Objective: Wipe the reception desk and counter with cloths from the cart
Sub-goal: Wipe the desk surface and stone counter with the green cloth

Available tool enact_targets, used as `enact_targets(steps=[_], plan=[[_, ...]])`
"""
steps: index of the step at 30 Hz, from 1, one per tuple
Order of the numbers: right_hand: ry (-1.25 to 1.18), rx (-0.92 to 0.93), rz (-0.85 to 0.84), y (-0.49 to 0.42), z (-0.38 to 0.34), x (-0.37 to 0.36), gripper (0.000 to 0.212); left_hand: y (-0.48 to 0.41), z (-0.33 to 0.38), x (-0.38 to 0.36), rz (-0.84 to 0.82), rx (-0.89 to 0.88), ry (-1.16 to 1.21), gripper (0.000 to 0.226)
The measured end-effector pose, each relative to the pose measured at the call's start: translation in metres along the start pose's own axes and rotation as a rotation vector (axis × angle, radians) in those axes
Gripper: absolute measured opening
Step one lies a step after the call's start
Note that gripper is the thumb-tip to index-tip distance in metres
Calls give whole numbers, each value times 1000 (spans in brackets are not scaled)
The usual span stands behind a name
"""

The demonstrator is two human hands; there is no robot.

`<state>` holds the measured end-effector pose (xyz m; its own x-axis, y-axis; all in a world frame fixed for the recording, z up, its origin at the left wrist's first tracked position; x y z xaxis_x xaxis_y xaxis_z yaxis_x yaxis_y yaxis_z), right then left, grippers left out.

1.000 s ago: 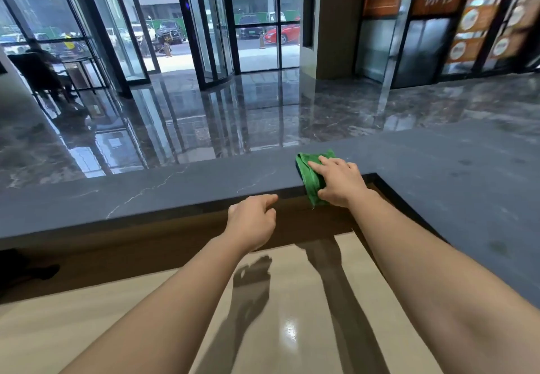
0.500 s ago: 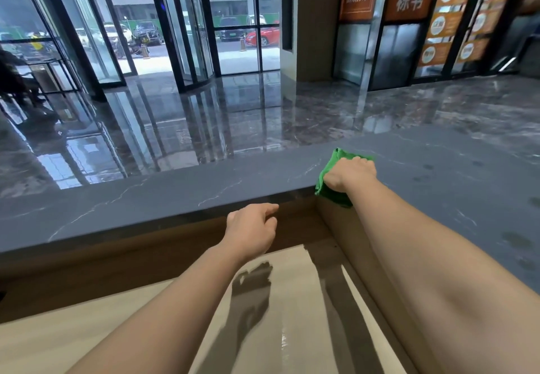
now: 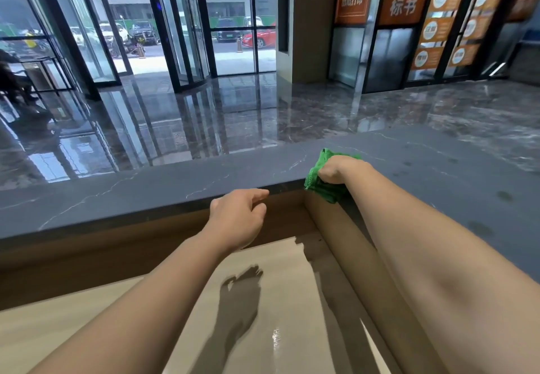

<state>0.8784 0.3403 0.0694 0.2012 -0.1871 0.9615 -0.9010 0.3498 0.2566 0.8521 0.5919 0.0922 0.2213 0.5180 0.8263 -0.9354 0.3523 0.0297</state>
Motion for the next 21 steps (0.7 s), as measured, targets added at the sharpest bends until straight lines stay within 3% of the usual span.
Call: enact_targets(steps=[9, 13, 21], plan=[[-12, 124, -27, 33, 16, -3, 25, 53, 2, 8, 83, 77, -17, 38], [-52, 161, -37, 55, 28, -11, 41, 76, 20, -10, 96, 106, -31, 38], [-37, 276, -17, 66, 37, -19, 49, 105, 57, -39, 92, 119, 1, 39]])
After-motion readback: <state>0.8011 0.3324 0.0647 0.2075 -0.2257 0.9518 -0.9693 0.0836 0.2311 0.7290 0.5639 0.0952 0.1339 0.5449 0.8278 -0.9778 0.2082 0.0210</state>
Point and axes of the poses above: each hand's wrist, its own y-axis away from the middle knuckle, its own x-axis out of the back of the hand, z = x × y, the point moved 8 cm from there along -y, towards the middle knuckle, and after that the axes turned 13 degrees about x, right-handed, at the moved point
